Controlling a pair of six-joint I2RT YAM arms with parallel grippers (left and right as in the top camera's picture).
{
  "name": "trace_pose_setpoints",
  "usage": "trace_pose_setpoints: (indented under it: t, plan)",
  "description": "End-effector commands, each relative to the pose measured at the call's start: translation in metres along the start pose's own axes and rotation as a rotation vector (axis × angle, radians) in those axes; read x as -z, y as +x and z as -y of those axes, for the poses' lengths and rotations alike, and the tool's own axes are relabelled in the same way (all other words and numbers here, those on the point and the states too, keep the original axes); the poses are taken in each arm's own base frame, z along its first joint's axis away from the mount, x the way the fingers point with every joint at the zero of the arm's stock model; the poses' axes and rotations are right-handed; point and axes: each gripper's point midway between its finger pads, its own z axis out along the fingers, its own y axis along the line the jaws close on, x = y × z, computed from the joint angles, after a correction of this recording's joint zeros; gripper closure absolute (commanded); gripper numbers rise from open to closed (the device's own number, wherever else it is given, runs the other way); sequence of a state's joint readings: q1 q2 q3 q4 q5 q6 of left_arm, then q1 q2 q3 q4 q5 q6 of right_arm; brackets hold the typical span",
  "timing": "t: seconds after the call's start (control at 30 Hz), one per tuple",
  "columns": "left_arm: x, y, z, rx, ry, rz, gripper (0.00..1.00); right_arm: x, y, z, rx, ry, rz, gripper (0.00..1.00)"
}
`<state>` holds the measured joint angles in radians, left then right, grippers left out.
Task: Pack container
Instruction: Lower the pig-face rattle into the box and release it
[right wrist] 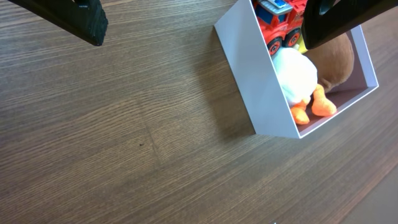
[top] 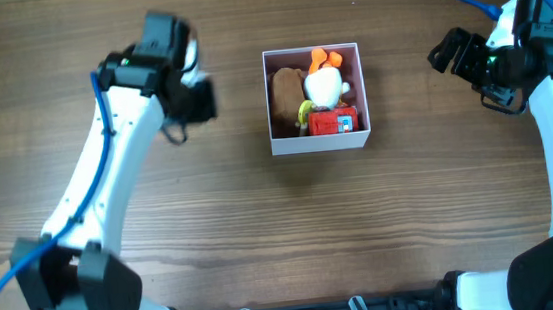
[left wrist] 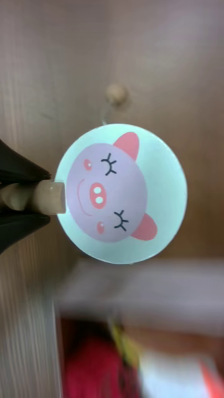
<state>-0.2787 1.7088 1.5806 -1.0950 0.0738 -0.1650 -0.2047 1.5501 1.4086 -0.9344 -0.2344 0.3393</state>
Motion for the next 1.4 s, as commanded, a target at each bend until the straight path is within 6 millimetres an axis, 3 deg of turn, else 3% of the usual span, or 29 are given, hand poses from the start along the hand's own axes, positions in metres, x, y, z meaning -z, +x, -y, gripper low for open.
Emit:
trace_pose_setpoints:
  t: [0.0,0.1,0.2,0.3,0.43,0.6,0.73,0.83,0.97,1.0,1.07,1.37]
  plan:
    - [0.036,-0.032,0.067,-0.208,0.118,0.192,0.94,0.000,-0.002,0.003,-0.003,0.015,0.009,0.00]
    - [0.028,-0.040,0.107,-0.281,0.172,0.251,0.96,0.000,-0.002,0.003,-0.003,0.015,0.009,0.00]
    - [0.008,-0.036,0.135,-0.334,0.197,0.238,0.96,0.000,-0.002,0.003,-0.003,0.015,0.009,0.00]
    - [-0.028,-0.022,0.154,-0.374,0.197,0.168,0.95,0.000,-0.002,0.003,-0.003,0.015,0.009,0.00]
    - [-0.064,-0.008,0.161,-0.395,0.183,0.093,0.87,0.000,-0.002,0.003,-0.003,0.015,0.009,0.00]
    - [-0.087,0.001,0.161,-0.399,0.168,0.039,0.72,0.000,-0.002,0.003,-0.003,0.015,0.009,0.00]
    - [-0.089,0.003,0.164,-0.400,0.187,0.029,0.52,0.000,-0.002,0.003,-0.003,0.016,0.010,0.00]
    - [-0.077,-0.005,0.167,-0.395,0.195,0.054,0.52,0.000,-0.002,0.003,-0.003,0.015,0.009,0.00]
    - [-0.054,-0.020,0.176,-0.366,0.218,0.102,0.57,0.000,-0.002,0.003,-0.003,0.015,0.009,0.00]
    - [-0.049,-0.020,0.181,-0.368,0.237,0.106,0.66,0.000,-0.002,0.003,-0.003,0.015,0.009,0.00]
    - [-0.047,-0.015,0.191,-0.382,0.266,0.099,0.74,0.000,-0.002,0.003,-0.003,0.015,0.009,0.00]
    - [-0.076,0.015,0.214,-0.445,0.263,0.020,0.80,0.000,-0.002,0.003,-0.003,0.015,0.009,0.00]
